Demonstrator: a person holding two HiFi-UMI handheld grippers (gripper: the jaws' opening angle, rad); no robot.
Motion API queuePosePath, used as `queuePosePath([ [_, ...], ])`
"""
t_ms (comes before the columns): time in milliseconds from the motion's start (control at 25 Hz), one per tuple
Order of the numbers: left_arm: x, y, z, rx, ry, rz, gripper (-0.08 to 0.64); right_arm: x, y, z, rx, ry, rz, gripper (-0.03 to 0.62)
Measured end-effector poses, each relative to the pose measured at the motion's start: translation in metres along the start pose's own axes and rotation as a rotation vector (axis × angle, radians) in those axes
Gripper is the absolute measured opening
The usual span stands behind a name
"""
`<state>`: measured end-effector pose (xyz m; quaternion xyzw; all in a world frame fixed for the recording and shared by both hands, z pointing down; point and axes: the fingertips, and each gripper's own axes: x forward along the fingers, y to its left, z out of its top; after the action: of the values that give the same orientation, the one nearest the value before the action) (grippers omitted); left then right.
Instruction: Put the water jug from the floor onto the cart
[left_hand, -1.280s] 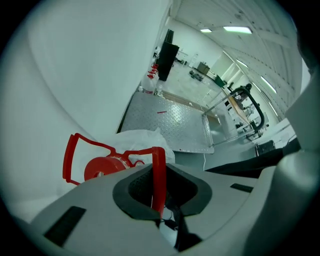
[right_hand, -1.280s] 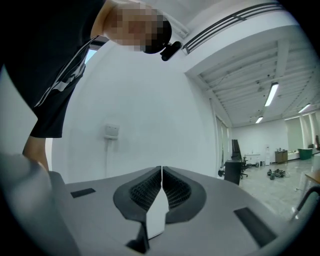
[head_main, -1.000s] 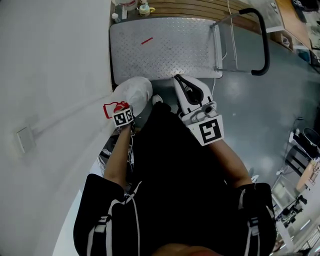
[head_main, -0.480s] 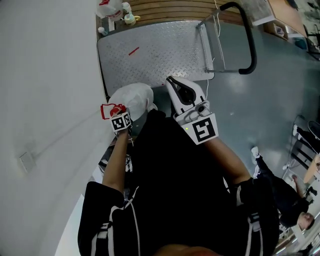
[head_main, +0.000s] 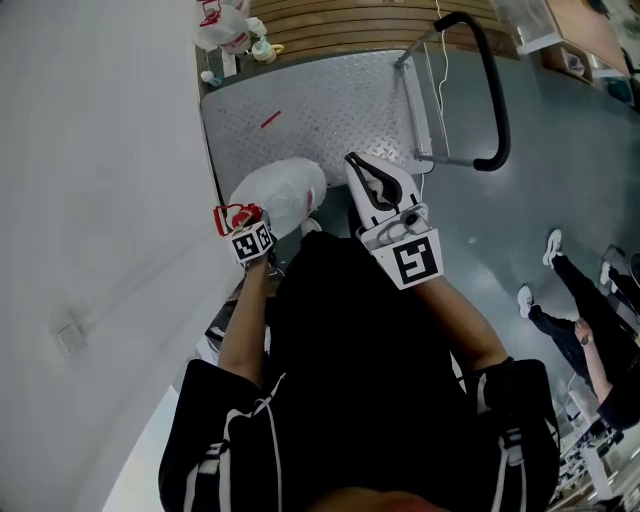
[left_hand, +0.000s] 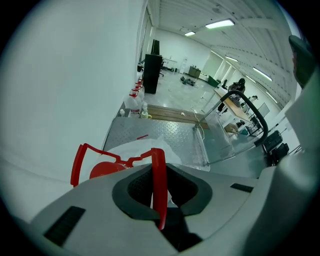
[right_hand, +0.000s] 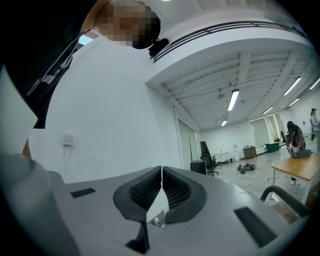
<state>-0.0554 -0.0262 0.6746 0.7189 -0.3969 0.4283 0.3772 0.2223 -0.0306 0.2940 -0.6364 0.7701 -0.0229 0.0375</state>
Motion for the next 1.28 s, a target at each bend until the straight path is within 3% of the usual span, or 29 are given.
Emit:
queuePosePath([
  [520,0.050,-0.086,0.104,0.091,-0.028,0.033,0.060,0.004,-0.097,0.005,0.033,-0.006,0.066,0.018],
  [840,0.071,-0.107,0.147,0.067,-0.040,0.007,0.063,0.002,-0.120,-0.002,0.036,0.016,0.034,0.018],
  [1280,0.108,-0.128,0.187,0.124,-0.014,-0.021,0.063,0.000,-0.142,-0.012,0.018,0.029,-0.037,0.018],
])
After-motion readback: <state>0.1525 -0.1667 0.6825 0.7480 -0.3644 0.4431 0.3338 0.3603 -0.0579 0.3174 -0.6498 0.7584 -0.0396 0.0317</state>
